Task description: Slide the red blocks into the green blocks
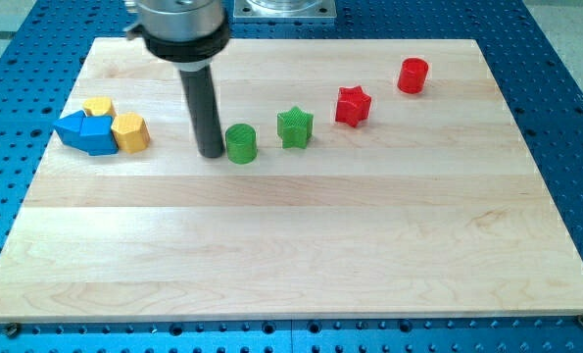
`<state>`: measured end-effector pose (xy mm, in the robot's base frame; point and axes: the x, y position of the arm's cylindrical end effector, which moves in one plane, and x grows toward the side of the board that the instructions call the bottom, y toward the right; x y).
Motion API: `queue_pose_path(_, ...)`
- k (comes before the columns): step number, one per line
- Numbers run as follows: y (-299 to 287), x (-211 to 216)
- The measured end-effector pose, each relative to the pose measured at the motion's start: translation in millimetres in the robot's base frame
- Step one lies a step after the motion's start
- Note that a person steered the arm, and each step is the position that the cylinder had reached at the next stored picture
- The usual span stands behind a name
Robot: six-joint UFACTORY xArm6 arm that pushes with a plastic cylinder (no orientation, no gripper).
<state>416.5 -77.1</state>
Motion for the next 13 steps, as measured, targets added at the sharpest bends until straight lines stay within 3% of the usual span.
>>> queue_pose_path(1,23,36)
queue_pose_path(3,110,5)
queue_pose_path(4,198,-42)
queue_pose_path(5,205,-81)
queue_pose_path(8,106,-53)
queue_pose_path(9,118,-51)
queue_pose_path(10,229,-79)
queue_pose_path(11,284,-136)
queue_pose_path(12,254,-151)
queue_pose_path(13,324,-180)
